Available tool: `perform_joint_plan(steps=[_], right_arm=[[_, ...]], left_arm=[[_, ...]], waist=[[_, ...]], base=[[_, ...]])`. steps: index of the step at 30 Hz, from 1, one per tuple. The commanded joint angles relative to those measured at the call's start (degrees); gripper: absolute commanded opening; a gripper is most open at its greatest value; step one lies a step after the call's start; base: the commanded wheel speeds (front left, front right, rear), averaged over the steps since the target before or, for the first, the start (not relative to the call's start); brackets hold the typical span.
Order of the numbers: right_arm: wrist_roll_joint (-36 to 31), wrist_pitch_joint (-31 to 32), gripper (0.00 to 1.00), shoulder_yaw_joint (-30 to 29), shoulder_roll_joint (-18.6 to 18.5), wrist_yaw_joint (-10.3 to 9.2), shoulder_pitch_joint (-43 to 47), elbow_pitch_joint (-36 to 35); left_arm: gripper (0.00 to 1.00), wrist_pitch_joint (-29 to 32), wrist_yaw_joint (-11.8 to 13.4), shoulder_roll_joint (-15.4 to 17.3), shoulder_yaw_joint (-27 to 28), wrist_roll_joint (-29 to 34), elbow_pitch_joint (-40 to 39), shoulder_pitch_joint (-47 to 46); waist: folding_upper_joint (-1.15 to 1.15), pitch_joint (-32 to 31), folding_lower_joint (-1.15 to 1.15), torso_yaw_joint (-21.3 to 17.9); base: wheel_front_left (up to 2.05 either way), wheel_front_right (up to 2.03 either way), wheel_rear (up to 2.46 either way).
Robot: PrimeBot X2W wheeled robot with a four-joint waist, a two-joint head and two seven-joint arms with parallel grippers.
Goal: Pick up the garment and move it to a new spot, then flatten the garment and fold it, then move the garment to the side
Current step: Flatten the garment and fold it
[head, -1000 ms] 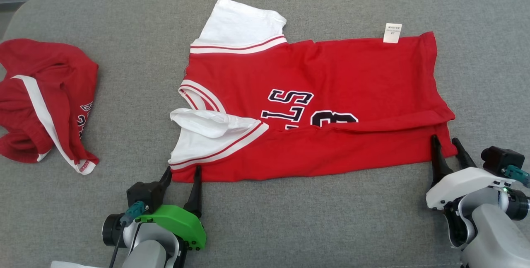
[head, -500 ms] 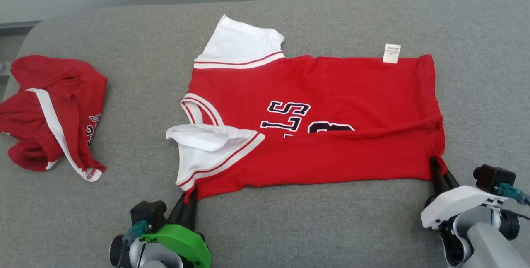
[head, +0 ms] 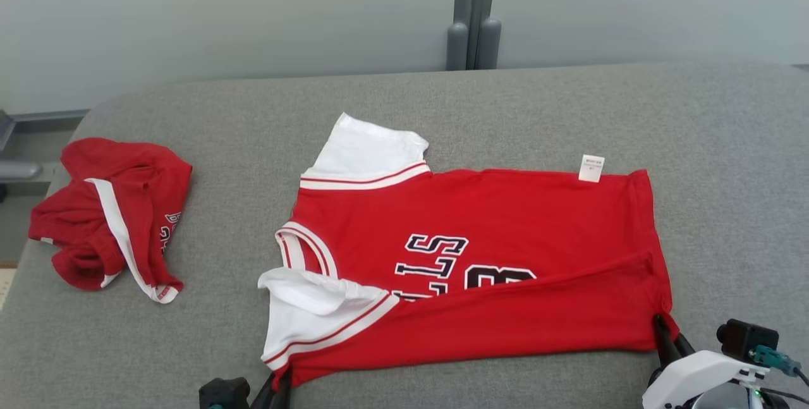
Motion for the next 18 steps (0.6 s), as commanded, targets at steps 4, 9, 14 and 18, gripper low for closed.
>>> perform_joint_plan(steps=[4, 9, 14, 18], right_arm=[[1.36, -0.03, 0.0, 0.89, -0.74, -0.08, 3.03, -0.43], [2.56, -0.03, 0.16, 1.75, -0.96, -0.08, 4.07, -0.66], [1.58, -0.03, 1.0, -0.09, -1.24, -0.07, 3.49, -1.45], [-0.98, -0.03, 1.0, -4.27, -1.52, -0.06, 3.97, -3.98]], left_arm=[[0.0, 0.07, -0.18, 0.35, 1.01, 1.63, 1.04, 2.34], [0.0, 0.07, -0.46, 0.35, 1.11, 1.63, 1.6, 3.57], [1.0, 0.07, 1.14, 0.33, 1.35, 2.61, 0.7, 3.04], [1.0, 0.06, 4.51, 0.42, 2.33, 7.38, -3.77, 3.43]], waist=[[0.0, -4.13, 0.0, -0.41], [0.0, -4.37, 0.0, -0.9], [0.0, -3.84, 0.0, -0.92], [0.0, -3.34, 0.0, -0.57]], base=[[0.0, 0.0, 0.0], [0.0, 0.0, 0.0], [0.0, 0.0, 0.0], [0.0, 0.0, 0.0]])
